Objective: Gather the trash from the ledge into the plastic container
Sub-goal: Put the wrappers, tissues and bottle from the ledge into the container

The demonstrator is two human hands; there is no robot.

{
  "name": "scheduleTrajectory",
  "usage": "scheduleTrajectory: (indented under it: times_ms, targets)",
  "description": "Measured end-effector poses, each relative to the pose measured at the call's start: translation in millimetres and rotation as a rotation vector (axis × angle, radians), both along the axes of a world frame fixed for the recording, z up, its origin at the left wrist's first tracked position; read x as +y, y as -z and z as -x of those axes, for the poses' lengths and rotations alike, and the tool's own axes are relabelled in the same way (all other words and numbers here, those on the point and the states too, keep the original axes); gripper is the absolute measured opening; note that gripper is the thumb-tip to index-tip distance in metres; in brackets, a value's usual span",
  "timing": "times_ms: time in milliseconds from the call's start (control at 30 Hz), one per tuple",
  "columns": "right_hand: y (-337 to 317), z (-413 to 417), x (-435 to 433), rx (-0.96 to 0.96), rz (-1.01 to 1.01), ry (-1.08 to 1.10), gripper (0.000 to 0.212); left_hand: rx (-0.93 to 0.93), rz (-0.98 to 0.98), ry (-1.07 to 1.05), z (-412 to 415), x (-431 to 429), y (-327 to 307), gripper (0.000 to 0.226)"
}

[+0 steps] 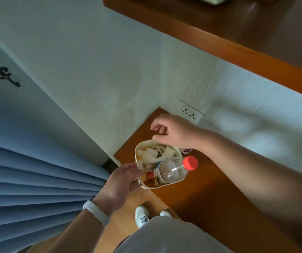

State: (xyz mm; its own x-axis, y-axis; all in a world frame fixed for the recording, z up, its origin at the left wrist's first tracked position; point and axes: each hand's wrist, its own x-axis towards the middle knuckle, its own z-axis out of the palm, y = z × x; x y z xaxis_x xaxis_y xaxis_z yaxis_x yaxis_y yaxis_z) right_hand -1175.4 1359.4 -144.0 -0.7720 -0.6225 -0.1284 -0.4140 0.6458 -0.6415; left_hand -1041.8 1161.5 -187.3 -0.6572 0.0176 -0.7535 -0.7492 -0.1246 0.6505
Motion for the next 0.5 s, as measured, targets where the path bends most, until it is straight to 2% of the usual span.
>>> scheduleTrajectory:
  times_ms: [67, 167, 300, 400, 500]
  targets:
    - [18, 10, 21, -0.003, -0.045, 0.143, 0.026, 0.004, 0.015, 0.005, 1, -4, 4, 0.024]
    - [62, 21, 62, -0.094, -0.23, 0.293, 0.032, 0.007, 0.031, -0.004, 3, -8, 7, 0.021]
    - [119, 13, 98, -0.212, -0.369, 0.315, 0.034, 0.011, 0.081, 0.0, 3, -11, 9, 0.019]
    - [149, 4, 101, -0.193, -0.49, 0.359, 0.051, 0.006, 0.093, -0.053, 0, -12, 10, 0.016]
    - [169, 2, 93, -0.138, -0.495, 0.356, 0.066, 0.002, 0.082, -0.082, -3, -12, 9, 0.019]
